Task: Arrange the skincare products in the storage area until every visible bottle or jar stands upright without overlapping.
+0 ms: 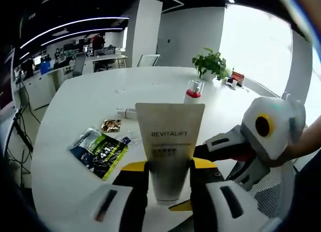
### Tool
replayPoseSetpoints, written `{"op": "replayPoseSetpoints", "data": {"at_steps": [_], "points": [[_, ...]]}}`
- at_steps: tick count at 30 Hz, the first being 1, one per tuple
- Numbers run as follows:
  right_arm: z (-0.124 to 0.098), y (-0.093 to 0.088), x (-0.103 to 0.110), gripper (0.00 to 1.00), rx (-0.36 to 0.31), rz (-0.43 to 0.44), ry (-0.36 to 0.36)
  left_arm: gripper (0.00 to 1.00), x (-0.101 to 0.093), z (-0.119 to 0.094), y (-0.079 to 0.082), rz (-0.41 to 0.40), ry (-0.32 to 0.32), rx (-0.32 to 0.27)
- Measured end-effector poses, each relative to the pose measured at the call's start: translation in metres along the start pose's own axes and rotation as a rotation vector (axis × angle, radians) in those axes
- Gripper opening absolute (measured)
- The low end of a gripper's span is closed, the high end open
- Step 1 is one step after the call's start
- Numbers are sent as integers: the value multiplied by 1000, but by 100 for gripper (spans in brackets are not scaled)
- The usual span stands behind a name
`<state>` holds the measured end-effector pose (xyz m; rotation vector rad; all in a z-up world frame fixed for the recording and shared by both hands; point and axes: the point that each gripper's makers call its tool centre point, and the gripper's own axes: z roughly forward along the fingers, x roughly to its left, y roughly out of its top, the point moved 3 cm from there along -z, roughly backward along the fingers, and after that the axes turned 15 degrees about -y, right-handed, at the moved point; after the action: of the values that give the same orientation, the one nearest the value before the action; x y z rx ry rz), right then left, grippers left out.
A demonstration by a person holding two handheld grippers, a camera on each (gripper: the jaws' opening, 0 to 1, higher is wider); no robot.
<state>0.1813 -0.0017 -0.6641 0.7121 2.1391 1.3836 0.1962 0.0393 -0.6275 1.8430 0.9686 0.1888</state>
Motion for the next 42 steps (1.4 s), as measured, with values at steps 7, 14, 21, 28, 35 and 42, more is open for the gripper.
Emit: {"op": "replayPoseSetpoints", "data": {"at_steps": [7, 14, 21, 28, 35, 42], "points": [[-3, 4, -10, 22, -10, 20, -34, 36, -7, 0, 5, -61, -30, -37], [-8, 10, -10, 18, 24, 62, -47, 36, -11, -3, 6, -106, -63, -53], [-14, 12, -11, 15, 35, 103, -9, 37, -11, -8, 7, -153, -97, -79], [-23, 18, -10, 14, 8, 232, 30, 37, -17, -13, 17, -207, -163, -134], [-41, 28, -12, 14, -73, 399, 170, 47, -29, -23, 38, -157, -276, -160], [-71, 57, -15, 15, -173, 464, 353, 43, -51, -42, 58, -68, -509, -166]]}}
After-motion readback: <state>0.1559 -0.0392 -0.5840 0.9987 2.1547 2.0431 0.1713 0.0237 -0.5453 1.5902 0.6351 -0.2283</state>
